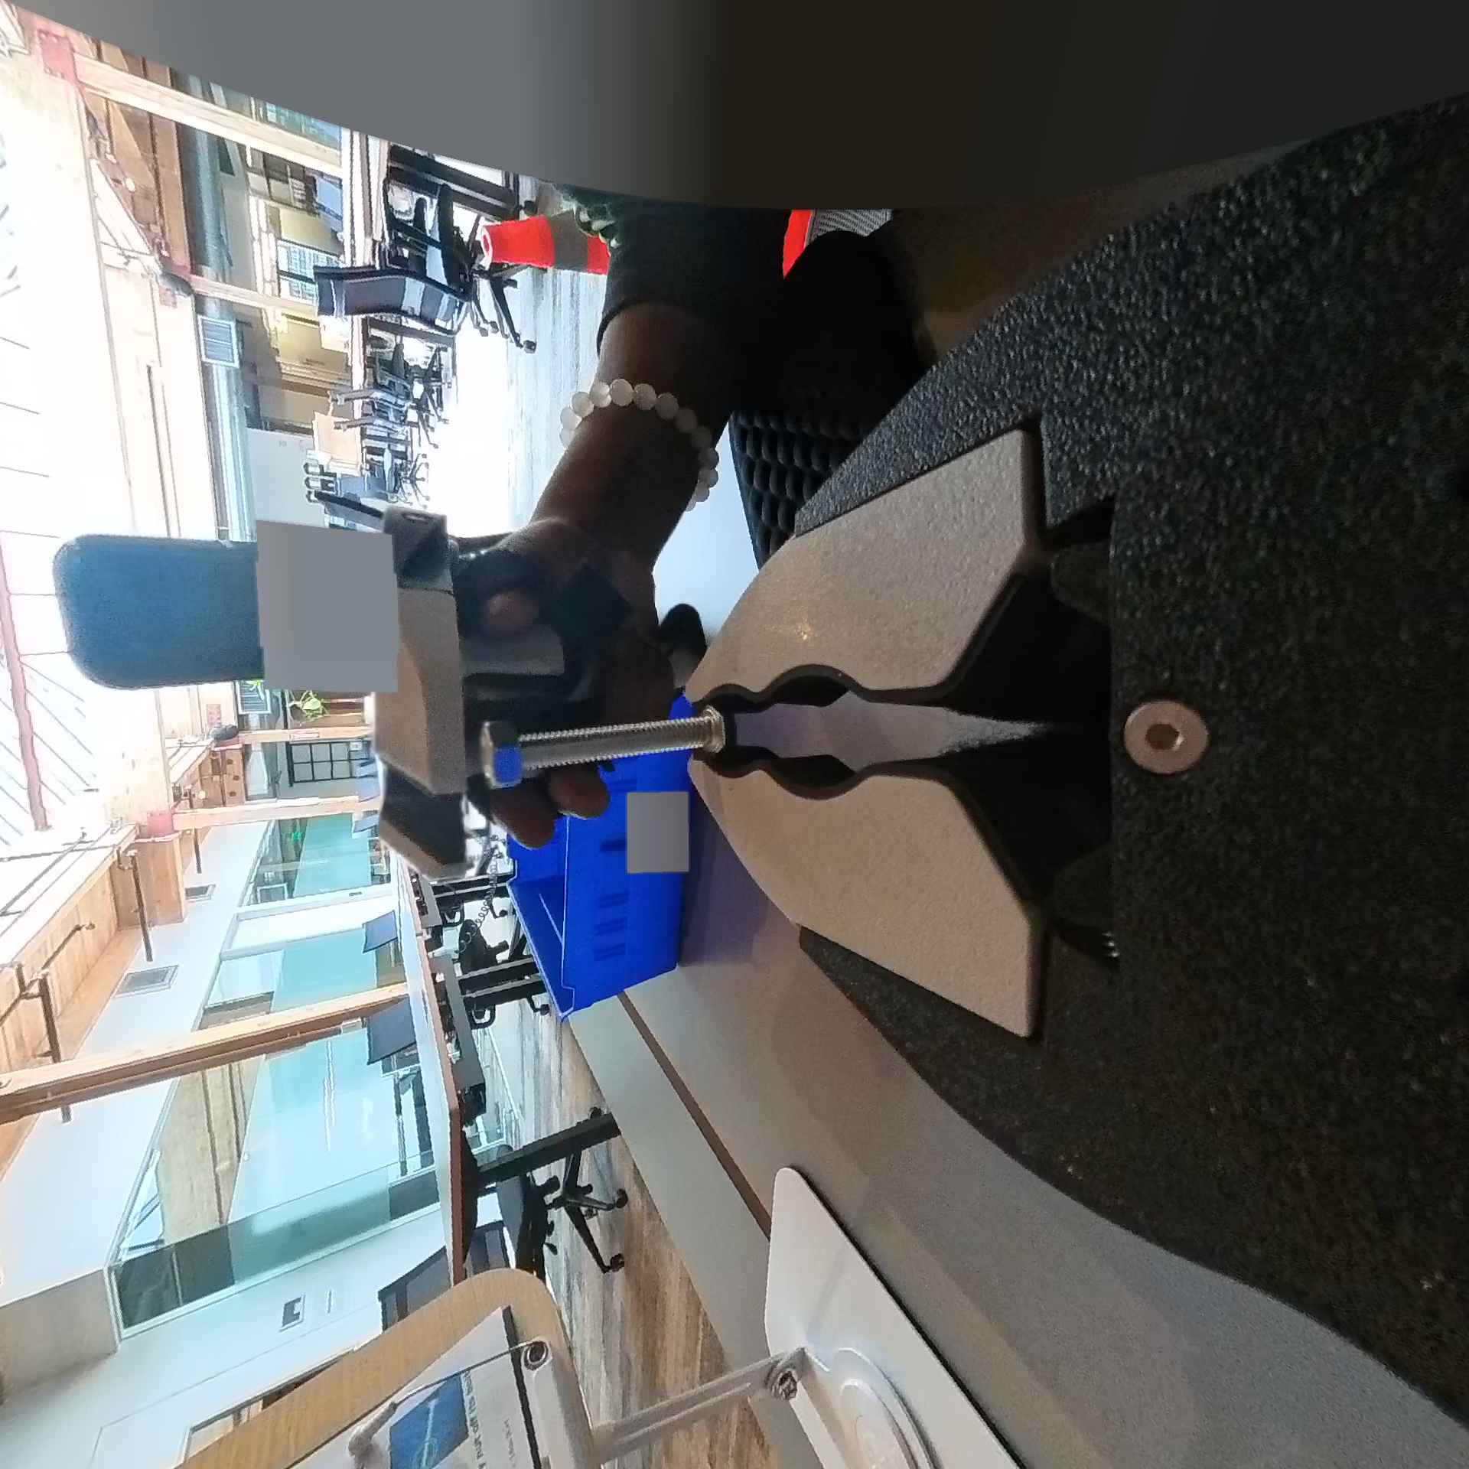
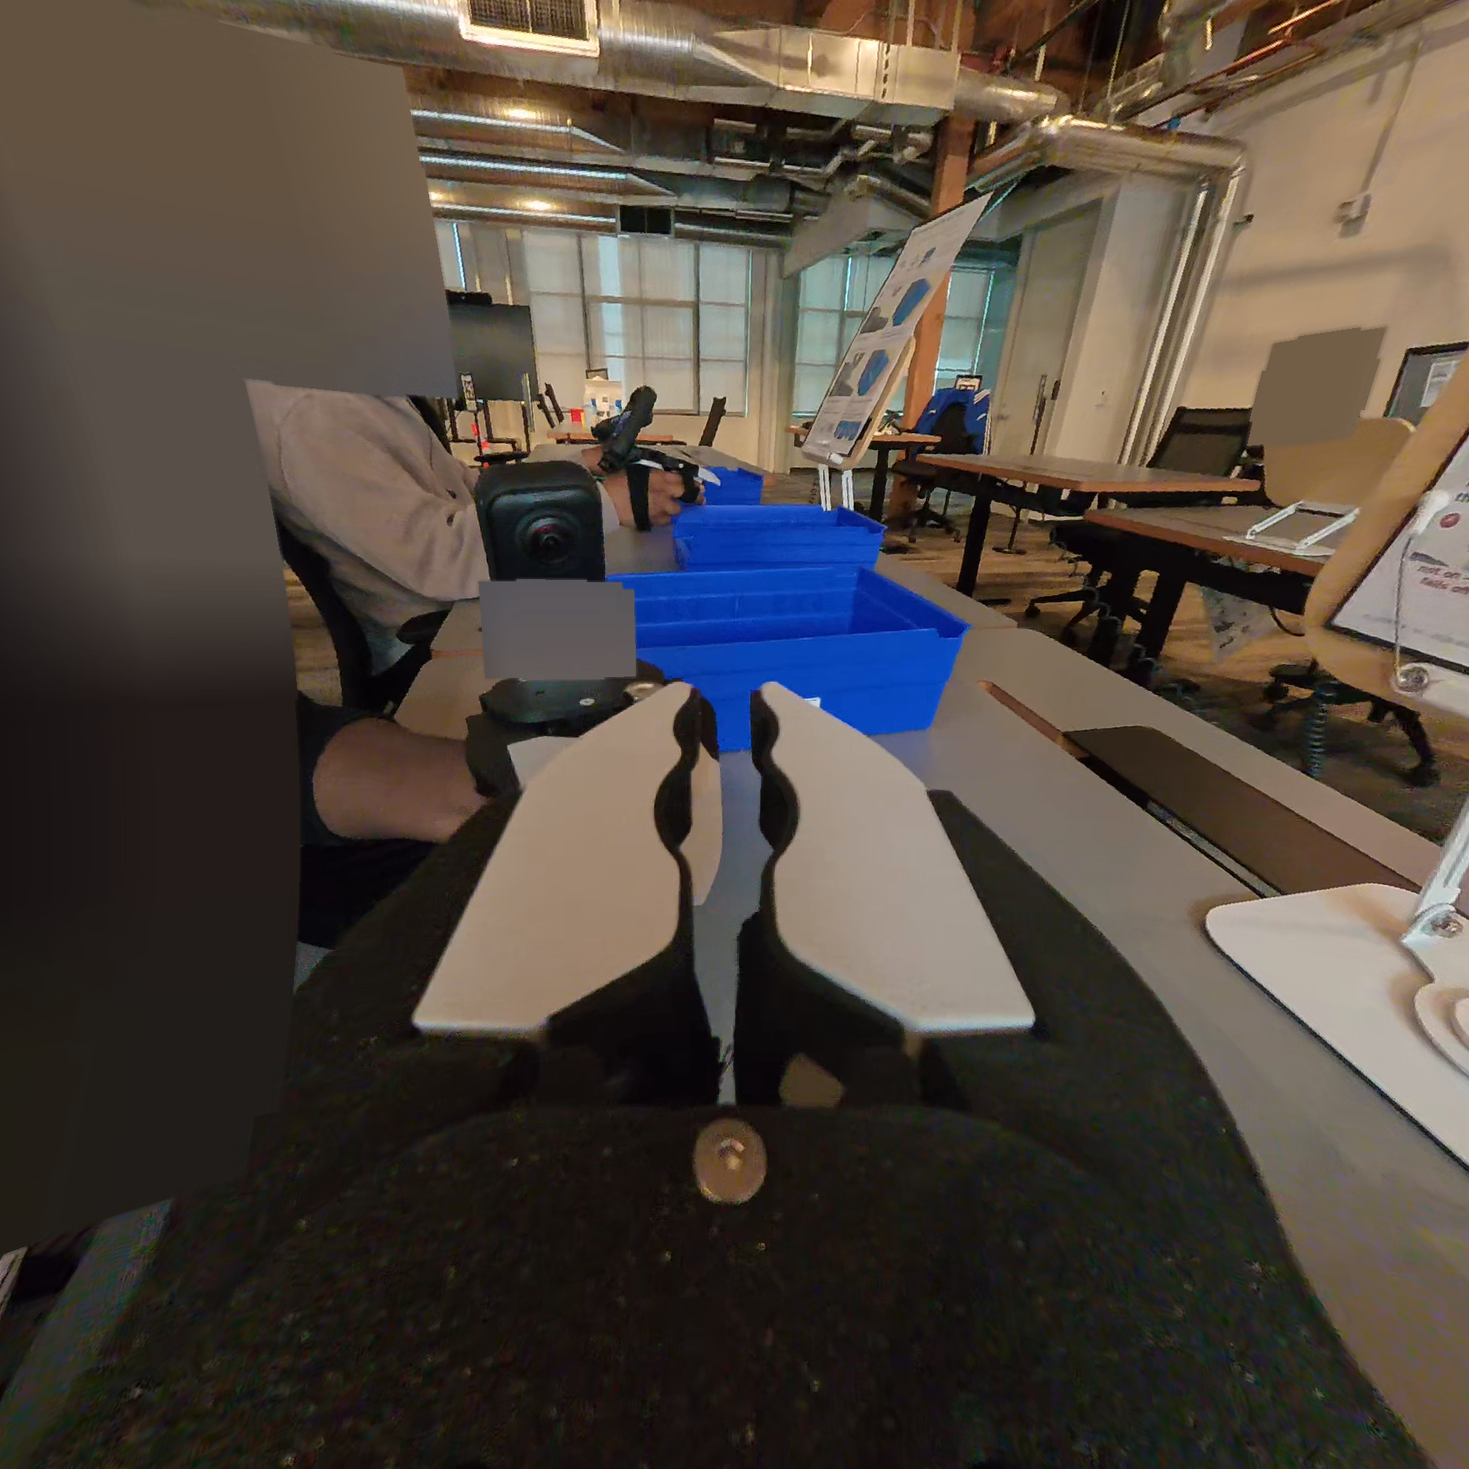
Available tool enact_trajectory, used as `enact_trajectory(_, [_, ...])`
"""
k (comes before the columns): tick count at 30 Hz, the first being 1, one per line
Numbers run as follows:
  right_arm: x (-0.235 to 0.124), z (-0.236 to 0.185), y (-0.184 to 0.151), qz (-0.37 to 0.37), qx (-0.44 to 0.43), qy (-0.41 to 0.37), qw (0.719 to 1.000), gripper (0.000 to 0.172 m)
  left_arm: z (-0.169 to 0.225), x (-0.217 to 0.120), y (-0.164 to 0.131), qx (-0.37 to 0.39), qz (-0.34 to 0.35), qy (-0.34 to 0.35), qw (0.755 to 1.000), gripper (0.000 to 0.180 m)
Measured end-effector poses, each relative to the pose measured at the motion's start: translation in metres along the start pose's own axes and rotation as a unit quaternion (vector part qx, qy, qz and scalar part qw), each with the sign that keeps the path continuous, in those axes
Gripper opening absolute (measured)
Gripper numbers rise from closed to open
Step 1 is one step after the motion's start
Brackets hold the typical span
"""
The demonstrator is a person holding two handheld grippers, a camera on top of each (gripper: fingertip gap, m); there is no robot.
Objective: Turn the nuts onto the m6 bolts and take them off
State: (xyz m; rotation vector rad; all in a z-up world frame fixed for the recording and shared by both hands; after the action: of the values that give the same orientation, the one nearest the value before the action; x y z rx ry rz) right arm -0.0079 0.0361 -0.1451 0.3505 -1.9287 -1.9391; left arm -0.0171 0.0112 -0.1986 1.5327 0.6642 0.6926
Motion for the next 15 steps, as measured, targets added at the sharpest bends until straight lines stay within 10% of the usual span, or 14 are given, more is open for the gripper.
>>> enact_trajectory(6, [0.01, -0.01, -0.005, -0.02, -0.007, 0.014, 1.0, 0.041, 0.0, 0.0, 0.0, 0.001, -0.001, 0.0, 1.0, 0.007])
enact_trajectory(15, [0.003, -0.005, 0.0, -0.004, -0.008, 0.004, 1.0, 0.018, -0.001, 0.0, 0.0, 0.0, -0.001, 0.002, 1.0, 0.007])
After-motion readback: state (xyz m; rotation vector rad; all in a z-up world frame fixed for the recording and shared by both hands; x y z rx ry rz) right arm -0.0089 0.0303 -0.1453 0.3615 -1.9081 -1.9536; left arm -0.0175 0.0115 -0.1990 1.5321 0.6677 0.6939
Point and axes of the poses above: each gripper's, where its closed fingertips meet, x out along the fingers, y out of its top, z = x × y across the jaws, the point moved 2 cm from there along -x, back along the fingers, and after that the axes turned 1 degree about y, right-handed, at the moved point
